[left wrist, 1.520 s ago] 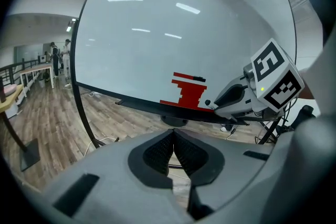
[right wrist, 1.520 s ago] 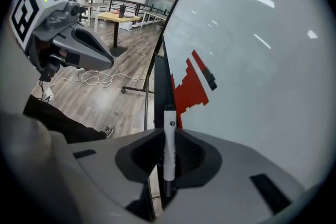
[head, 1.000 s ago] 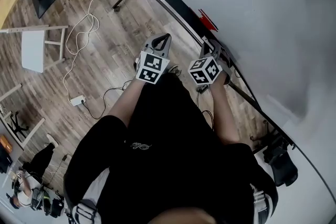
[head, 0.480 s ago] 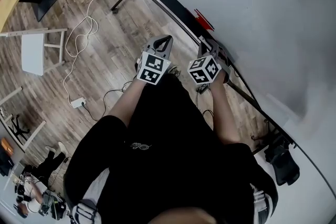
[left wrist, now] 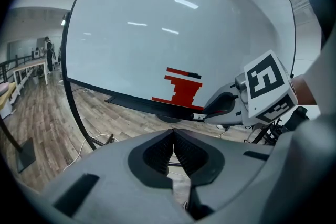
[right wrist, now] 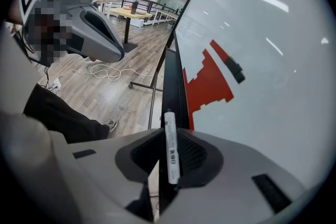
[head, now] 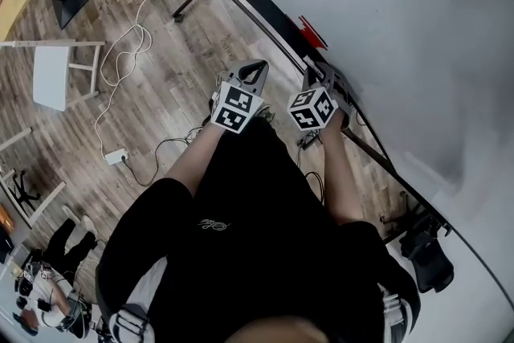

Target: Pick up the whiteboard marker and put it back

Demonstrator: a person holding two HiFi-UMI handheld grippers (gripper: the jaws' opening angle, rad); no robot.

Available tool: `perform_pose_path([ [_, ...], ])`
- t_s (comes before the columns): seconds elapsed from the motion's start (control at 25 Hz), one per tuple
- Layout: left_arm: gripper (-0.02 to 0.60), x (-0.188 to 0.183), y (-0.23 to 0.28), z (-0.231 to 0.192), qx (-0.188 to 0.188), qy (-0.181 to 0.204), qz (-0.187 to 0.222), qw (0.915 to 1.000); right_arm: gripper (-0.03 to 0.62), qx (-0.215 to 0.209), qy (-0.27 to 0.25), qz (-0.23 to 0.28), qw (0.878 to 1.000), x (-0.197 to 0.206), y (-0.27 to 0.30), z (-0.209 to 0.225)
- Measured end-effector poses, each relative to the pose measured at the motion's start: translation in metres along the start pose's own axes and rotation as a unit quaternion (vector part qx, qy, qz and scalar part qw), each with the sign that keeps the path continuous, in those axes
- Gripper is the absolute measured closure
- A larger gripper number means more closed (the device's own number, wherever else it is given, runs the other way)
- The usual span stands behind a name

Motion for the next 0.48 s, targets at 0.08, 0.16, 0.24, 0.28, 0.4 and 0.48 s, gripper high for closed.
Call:
perform_pose_path([
  [0.08, 0.575, -0.001, -0.003, 0.003, 0.004, 0.000, 0.003, 1.0000, 0.534, -0.002, 0.003, 0.001, 1.000, 0.000, 0.000, 0.000],
  [0.16, 0.575, -0.003, -0.006, 0.005, 0.005, 0.002, 0.009, 0.9999, 0.529, 0.003, 0.006, 0.004, 1.000, 0.000, 0.001, 0.001],
  [0.24, 0.574, -0.006, -0.008, 0.007, 0.001, 0.004, 0.014, 0.9999, 0.505, 0.012, 0.012, 0.007, 1.000, 0.001, 0.000, 0.003],
  [0.28, 0.575, -0.007, -0.010, 0.008, -0.001, 0.005, 0.017, 0.9998, 0.490, 0.015, 0.019, 0.009, 1.000, 0.001, -0.001, 0.005],
  [0.4, 0.575, -0.017, -0.015, 0.011, -0.005, 0.003, 0.029, 0.9996, 0.451, 0.016, 0.059, 0.023, 0.998, 0.000, -0.008, 0.008],
  [0.48, 0.575, -0.026, -0.020, 0.011, -0.009, 0.002, 0.038, 0.9992, 0.451, 0.024, 0.083, 0.040, 0.995, -0.005, -0.016, 0.012],
])
Point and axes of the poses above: the fingertips, and each gripper's own axes: y forward along the fingers, z to its right, x out of its underside, the point moved 3 cm from there along -y, backward along the fingers, and after that the axes turned 8 degrees about z, right-handed, at the moved point
